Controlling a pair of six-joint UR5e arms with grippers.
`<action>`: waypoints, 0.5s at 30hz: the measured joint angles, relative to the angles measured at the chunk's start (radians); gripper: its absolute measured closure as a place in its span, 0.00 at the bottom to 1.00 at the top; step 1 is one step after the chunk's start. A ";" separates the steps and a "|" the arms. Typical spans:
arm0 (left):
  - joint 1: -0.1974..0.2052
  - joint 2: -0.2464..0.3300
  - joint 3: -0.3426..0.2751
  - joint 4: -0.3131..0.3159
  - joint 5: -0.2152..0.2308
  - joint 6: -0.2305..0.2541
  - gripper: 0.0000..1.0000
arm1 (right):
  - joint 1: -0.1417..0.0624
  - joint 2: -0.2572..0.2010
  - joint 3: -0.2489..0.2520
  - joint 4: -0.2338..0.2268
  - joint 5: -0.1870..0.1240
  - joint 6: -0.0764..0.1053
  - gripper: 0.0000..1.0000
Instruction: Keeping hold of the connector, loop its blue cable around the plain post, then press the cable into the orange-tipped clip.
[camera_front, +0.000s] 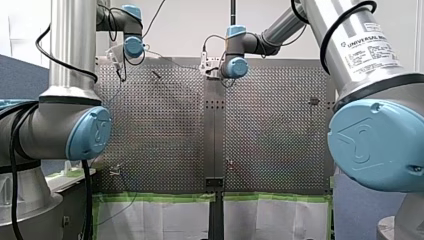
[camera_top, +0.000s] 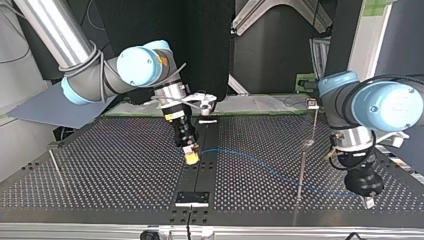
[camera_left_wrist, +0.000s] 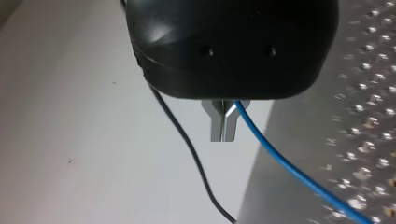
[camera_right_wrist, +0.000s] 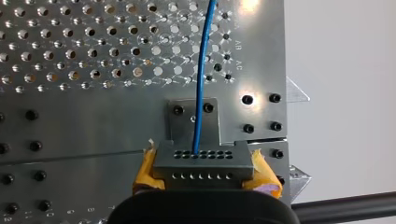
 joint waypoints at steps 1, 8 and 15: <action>0.000 0.000 -0.009 0.008 0.000 -0.001 1.00 | -0.001 0.002 0.000 0.001 0.000 0.000 1.00; 0.002 -0.002 -0.055 0.044 0.000 -0.008 1.00 | -0.002 0.015 0.000 0.004 0.003 -0.002 1.00; -0.003 -0.035 -0.075 0.071 0.026 -0.014 1.00 | -0.004 0.033 0.001 0.005 0.005 -0.004 1.00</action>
